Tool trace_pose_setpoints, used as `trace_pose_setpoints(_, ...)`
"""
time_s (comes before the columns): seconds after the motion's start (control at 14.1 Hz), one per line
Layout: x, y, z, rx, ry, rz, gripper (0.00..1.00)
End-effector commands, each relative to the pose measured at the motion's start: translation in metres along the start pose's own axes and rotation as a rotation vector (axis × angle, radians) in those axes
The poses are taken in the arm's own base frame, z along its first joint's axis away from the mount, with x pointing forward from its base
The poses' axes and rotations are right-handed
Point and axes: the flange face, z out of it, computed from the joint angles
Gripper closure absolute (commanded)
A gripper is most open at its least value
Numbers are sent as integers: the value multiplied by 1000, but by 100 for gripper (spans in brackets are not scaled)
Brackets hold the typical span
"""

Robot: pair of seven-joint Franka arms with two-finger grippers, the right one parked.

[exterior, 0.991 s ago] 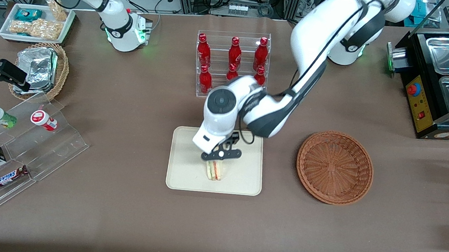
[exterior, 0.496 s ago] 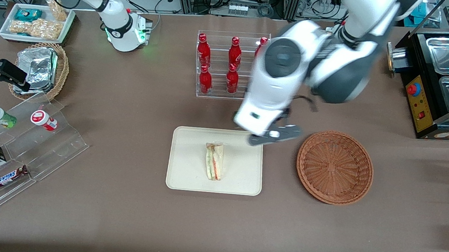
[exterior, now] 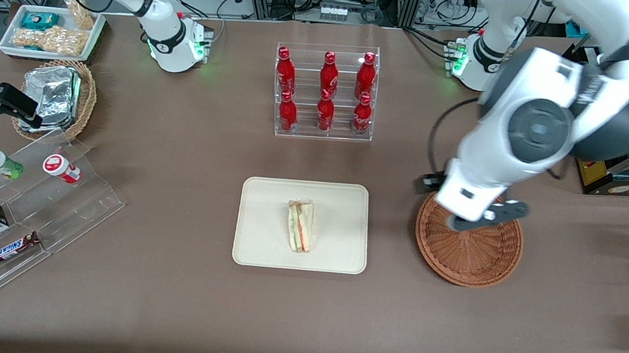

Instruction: Place sandwich from basket to tray

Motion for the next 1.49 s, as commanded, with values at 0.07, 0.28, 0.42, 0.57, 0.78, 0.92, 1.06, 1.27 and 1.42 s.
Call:
trace_pose_setpoints(0.07,-12,-84,-7,16,-11,79,0)
trace_pose_setpoints(0.28,-11,-136,-13,14,-11,115,0)
trace_pose_setpoints(0.42,-11,-167,-30,-1,14,127,0)
trace_pose_setpoints(0.57,-14,-180,-41,-7,37,187,0)
trace_pose_setpoints(0.78,-11,-192,-52,-18,78,197,0)
trace_pose_setpoints(0.92,-14,-195,-56,-21,95,193,0)
trace_pose_setpoints(1.06,-15,-193,-62,-26,124,223,0)
trace_pose_setpoints(1.27,-9,-204,-68,-41,160,298,0)
trace_pose_setpoints(1.42,0,-218,-71,-51,200,310,0)
